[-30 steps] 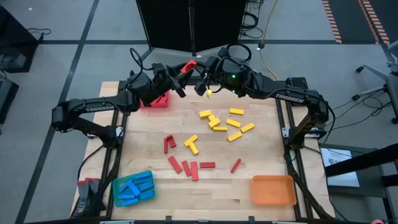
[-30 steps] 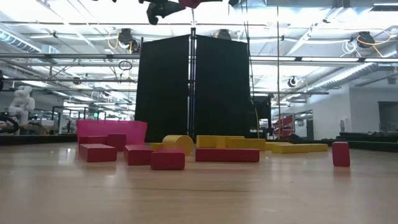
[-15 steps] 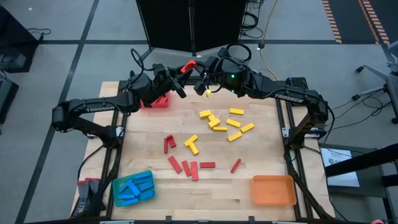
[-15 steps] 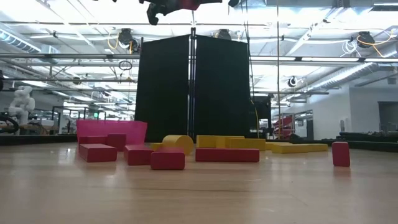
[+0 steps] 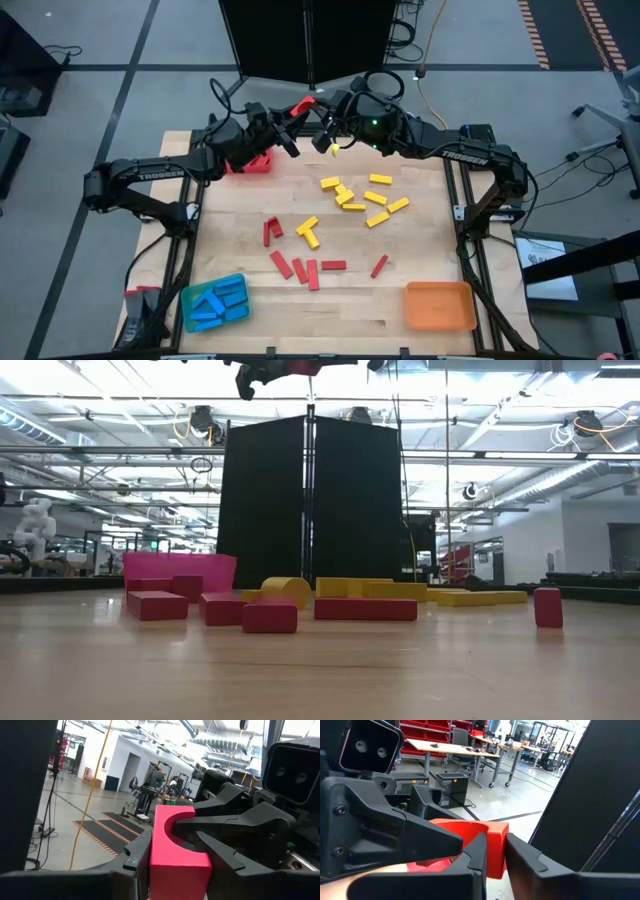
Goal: Sort blocks
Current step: Put the red block into the red bin
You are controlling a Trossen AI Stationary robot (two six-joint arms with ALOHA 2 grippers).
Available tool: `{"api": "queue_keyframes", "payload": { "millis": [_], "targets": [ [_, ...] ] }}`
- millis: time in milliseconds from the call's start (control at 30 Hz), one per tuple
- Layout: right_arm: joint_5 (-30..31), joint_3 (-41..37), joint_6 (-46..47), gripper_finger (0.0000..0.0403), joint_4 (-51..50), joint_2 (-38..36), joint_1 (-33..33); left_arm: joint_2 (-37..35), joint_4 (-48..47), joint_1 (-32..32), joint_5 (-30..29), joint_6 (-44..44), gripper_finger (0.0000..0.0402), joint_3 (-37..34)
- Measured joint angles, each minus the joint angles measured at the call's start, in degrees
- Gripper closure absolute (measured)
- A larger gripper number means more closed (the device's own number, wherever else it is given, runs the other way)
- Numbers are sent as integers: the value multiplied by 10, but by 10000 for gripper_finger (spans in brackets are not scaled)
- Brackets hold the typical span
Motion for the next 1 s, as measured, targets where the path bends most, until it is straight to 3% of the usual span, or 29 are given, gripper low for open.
{"api": "queue_keyframes", "payload": {
  "millis": [333, 467, 733, 867, 1000],
  "targets": [
    [-3, 0, -40, 341, 1, 0, 2, 0, 1, 1, -3, -1, 270, 0],
    [1, 4, -46, 304, 9, -8, 3, -1, -3, 6, -63, -1, 270, -1],
    [11, 2, -63, 216, 0, -11, 2, -1, -10, 4, -80, 39, 270, -1],
    [74, 2, -106, 197, -22, -45, 3, -8, -100, 7, -190, 60, 270, -1],
    [143, 2, -137, 194, -98, -118, 5, -20, -252, 26, -200, 10, 270, 0]
  ]
}}
